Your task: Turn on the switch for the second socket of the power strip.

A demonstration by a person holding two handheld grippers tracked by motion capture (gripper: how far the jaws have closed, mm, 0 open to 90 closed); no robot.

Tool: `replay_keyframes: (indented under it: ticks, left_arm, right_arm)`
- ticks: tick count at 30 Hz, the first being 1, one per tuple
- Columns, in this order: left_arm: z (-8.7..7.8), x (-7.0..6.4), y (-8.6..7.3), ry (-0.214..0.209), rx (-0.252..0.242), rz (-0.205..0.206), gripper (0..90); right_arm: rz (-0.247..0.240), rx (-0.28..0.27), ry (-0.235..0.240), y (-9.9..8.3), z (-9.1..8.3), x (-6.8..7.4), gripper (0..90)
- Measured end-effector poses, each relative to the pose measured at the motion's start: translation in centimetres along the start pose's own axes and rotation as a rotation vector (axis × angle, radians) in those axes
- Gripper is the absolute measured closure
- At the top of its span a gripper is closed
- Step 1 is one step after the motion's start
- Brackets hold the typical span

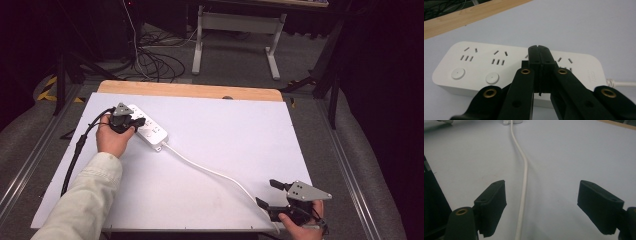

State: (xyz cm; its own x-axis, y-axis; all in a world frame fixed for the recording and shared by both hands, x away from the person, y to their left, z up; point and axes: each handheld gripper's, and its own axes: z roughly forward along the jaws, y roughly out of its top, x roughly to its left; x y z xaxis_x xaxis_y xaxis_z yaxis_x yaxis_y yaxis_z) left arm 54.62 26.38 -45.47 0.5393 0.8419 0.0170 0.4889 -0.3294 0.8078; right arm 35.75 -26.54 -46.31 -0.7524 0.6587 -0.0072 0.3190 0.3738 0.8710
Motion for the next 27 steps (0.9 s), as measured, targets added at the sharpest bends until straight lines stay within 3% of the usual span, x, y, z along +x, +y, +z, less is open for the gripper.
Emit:
replay_keyframes:
  ticks: [16, 27]
  left_arm:
    - [0.54, 0.33, -0.53, 0.017, 0.072, -0.01, 89.8]
    - [0.71, 0.44, -0.66, 0.007, 0.069, -0.034, 89.8]
  right_arm:
    - [-0.002, 0.002, 0.003, -0.03, 0.08, -0.01, 23.1]
    - [-0.001, 0.006, 0.004, -0.07, 0.12, -0.03, 23.0]
